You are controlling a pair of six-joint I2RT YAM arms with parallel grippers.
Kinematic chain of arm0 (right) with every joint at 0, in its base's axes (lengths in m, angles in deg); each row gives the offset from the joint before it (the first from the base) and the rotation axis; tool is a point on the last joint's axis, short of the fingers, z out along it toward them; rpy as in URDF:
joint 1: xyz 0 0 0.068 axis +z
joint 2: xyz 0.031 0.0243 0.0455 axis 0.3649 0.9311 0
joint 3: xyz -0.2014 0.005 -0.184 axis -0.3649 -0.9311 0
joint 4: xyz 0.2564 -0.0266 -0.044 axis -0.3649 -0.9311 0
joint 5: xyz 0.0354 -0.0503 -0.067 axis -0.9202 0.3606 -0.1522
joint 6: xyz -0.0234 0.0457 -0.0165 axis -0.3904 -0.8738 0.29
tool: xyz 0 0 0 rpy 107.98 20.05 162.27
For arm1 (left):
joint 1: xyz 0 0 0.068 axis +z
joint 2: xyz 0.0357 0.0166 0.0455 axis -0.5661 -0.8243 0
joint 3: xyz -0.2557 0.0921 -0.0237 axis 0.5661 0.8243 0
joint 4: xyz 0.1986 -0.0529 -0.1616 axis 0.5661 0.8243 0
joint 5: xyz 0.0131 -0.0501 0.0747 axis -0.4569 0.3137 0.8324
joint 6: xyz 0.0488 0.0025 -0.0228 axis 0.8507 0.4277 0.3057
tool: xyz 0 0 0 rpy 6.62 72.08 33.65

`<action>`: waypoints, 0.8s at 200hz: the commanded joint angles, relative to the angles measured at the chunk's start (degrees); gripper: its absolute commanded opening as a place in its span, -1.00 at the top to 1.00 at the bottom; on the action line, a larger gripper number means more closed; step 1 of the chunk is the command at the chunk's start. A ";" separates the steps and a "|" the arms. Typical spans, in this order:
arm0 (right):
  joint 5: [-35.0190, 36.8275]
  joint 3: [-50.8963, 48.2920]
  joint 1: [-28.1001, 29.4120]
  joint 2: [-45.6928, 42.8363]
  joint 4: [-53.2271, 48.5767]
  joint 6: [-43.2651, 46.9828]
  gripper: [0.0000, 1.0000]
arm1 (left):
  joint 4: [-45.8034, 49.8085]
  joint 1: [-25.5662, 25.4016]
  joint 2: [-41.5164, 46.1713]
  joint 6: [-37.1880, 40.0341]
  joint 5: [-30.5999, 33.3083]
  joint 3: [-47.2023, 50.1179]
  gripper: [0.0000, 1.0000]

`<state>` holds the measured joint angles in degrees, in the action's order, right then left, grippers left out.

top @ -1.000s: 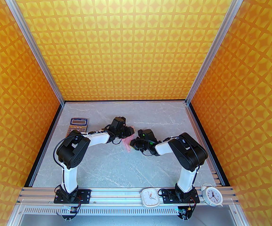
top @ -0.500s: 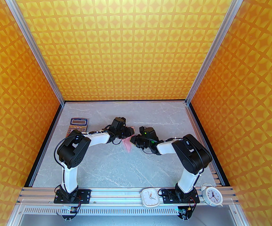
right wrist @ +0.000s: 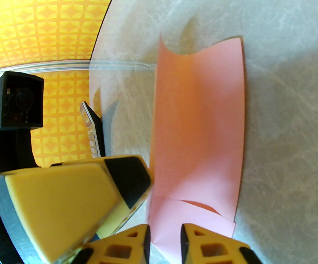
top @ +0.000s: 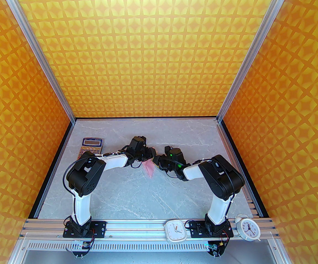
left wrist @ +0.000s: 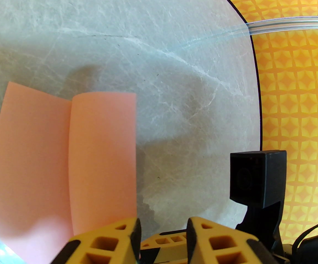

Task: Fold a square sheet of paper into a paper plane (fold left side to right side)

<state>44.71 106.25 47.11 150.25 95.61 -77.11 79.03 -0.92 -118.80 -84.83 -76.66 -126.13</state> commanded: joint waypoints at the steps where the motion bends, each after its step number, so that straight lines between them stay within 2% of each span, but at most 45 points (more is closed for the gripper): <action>1: 1.85 -1.31 -0.58 1.61 8.96 -3.58 0.49 | 0.71 -0.15 -1.48 -0.14 -0.86 -0.12 0.35; 83: 4.00 -3.72 -0.58 6.93 23.45 -11.21 0.51 | 0.17 -0.07 -1.95 -0.84 -0.93 -0.27 0.36; 160: 4.50 -3.60 -0.58 10.55 29.83 -15.01 0.55 | -1.38 -0.11 -2.42 -2.10 -1.57 0.05 0.41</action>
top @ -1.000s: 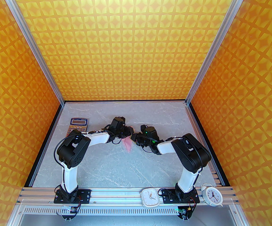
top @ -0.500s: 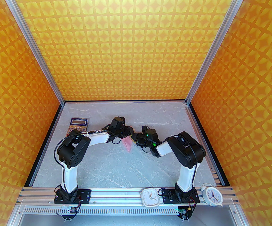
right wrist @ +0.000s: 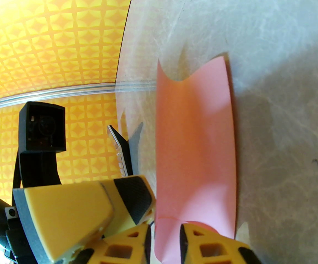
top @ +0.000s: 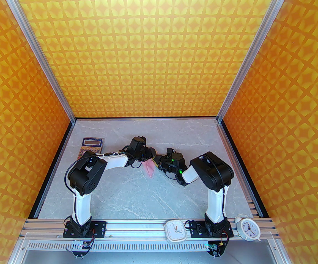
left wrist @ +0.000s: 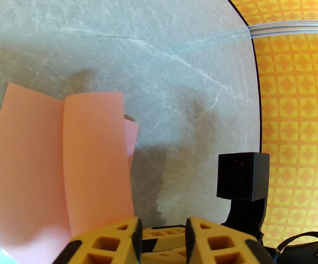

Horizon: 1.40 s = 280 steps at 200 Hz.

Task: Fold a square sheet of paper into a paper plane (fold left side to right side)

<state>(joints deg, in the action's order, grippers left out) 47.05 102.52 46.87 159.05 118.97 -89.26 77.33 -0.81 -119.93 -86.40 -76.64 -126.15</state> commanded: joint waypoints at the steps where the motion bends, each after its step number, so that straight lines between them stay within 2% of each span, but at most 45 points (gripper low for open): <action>1: 2.16 0.21 -0.34 1.80 6.52 -2.93 0.55 | 0.34 -0.22 -1.30 -0.56 -1.59 0.07 0.41; 51: 2.43 0.71 -0.34 2.62 7.58 -3.78 0.58 | 0.35 -0.22 -1.17 -0.59 -1.68 0.03 0.41; 83: 2.70 1.16 -0.33 3.03 8.25 -4.40 0.73 | 0.09 -0.23 -1.29 -0.76 -1.94 0.06 0.41; 124: 2.86 2.12 -0.34 3.90 8.79 -5.45 0.74 | 0.00 -0.23 -1.24 -0.85 -2.03 0.13 0.41; 145: 3.08 2.22 -0.34 3.92 8.63 -5.39 1.00 | -0.13 -0.22 -1.16 -0.76 -2.12 0.09 0.41; 186: 2.72 1.71 -0.60 4.43 8.12 -5.28 1.00 | 1.49 0.18 0.50 0.65 -1.94 0.12 0.40; 218: 2.00 1.67 -1.11 4.18 7.23 -4.74 1.00 | 4.66 1.17 4.80 3.66 -0.27 1.42 0.27; 251: 0.90 2.75 -1.24 3.56 4.01 -3.44 1.00 | 9.67 1.10 9.67 7.41 3.01 3.87 0.03; 280: 0.74 2.83 -1.30 3.40 3.15 -3.08 1.00 | 14.05 0.16 13.93 10.96 7.22 7.58 -0.06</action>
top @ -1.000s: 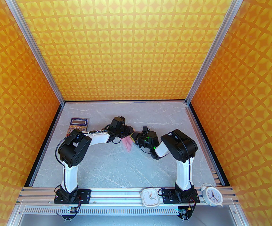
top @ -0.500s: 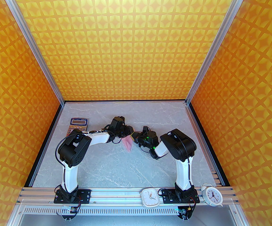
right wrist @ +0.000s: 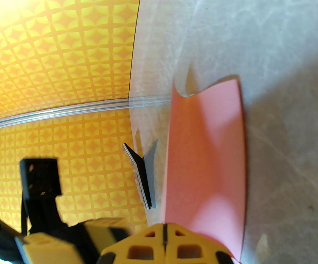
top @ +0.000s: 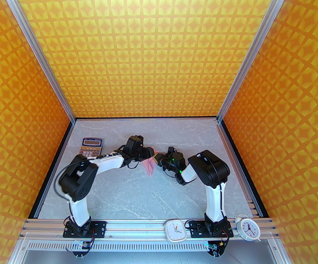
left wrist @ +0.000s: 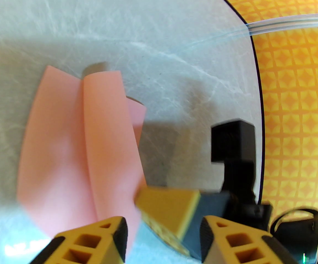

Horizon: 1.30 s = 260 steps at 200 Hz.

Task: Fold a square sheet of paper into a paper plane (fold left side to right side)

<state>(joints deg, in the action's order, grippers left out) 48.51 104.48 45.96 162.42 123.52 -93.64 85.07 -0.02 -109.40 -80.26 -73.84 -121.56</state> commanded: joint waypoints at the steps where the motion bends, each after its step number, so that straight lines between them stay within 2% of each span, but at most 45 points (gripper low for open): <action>1: -0.72 0.86 -0.39 0.05 -1.40 1.29 1.00 | 6.50 -0.73 3.50 4.89 4.50 3.10 -0.06; 32: -0.82 0.86 -0.39 -0.27 -1.99 1.64 1.00 | 10.37 -2.85 3.80 7.92 7.21 4.90 -0.16; 35: -0.80 0.86 -0.39 -0.33 -2.01 1.64 1.00 | 10.63 -4.54 3.75 8.17 7.55 4.95 -0.17; 67: -0.97 0.52 -0.37 -0.75 -2.36 1.98 1.00 | 13.13 -7.43 1.81 9.62 10.44 4.00 -0.15; 124: -1.41 0.09 -0.39 -1.17 -2.02 2.07 1.00 | 18.09 -8.56 -3.04 10.47 16.21 -0.91 0.05; 175: -1.34 -0.45 -0.39 -1.36 -1.59 2.04 1.00 | 18.44 -8.65 -5.16 10.46 16.65 -2.80 0.13; 212: -1.42 -0.44 -0.36 -1.35 -1.63 2.00 1.00 | 19.43 -8.65 -6.23 10.05 18.00 -2.94 0.38; 260: -1.89 0.35 -0.36 -2.25 -3.73 2.92 1.00 | 19.78 -8.92 -6.61 10.46 18.33 -3.02 0.42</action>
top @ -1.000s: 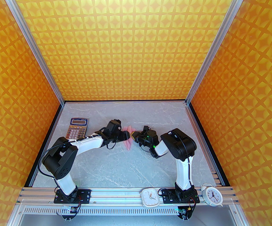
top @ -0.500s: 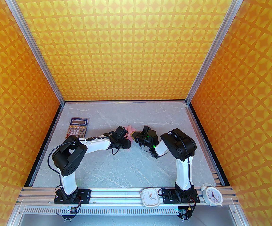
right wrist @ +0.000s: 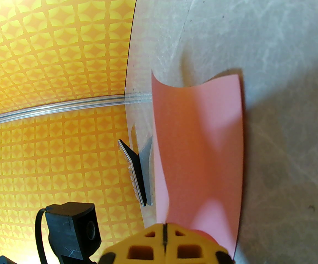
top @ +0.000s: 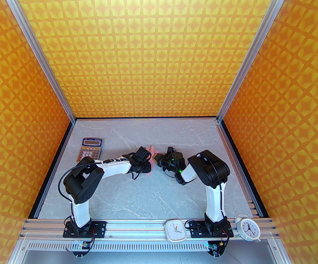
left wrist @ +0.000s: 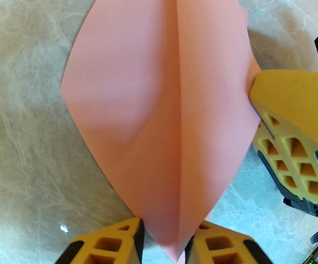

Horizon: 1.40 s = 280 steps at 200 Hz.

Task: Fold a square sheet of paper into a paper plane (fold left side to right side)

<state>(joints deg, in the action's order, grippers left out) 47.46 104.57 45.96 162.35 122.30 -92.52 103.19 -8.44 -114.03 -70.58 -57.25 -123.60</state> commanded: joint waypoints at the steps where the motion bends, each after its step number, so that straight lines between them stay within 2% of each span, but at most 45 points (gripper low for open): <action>1: -0.87 0.30 -0.38 -2.26 -2.70 1.92 1.00 | 1.70 -0.50 -1.96 0.79 1.76 -0.99 0.42; 45: -2.89 2.94 -0.34 -3.62 -10.65 5.15 1.00 | 3.17 -1.37 -2.04 1.95 3.54 -1.61 0.47; 79: -3.54 4.79 -0.36 -5.31 -17.57 8.92 1.00 | 2.76 -2.20 -0.53 2.57 3.69 -1.09 0.19; 92: -3.63 5.24 -0.46 -5.71 -19.19 9.57 1.00 | 2.66 -2.54 -0.04 2.65 3.88 -0.60 0.16; 118: -3.53 6.02 -0.74 -6.52 -21.76 11.08 1.00 | 3.65 -3.14 -0.09 3.02 5.05 0.00 0.18; 153: -3.24 6.94 -1.51 -8.53 -26.79 14.15 1.00 | 5.06 -3.82 -0.89 3.25 6.90 0.05 0.43; 199: -3.28 8.71 -2.19 -9.60 -32.25 17.37 1.00 | 6.33 -4.15 -1.34 3.78 8.04 -0.56 0.39; 245: -3.26 9.36 -2.32 -9.62 -34.57 18.98 1.00 | 4.49 -4.10 3.76 4.85 7.20 -0.01 0.10; 280: -3.63 9.57 -2.32 -9.45 -34.51 19.14 1.00 | 1.19 -2.61 9.07 3.81 3.99 1.01 0.10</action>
<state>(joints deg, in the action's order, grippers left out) 44.42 112.75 44.08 154.31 88.90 -74.90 106.29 -12.26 -110.14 -66.78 -50.85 -123.66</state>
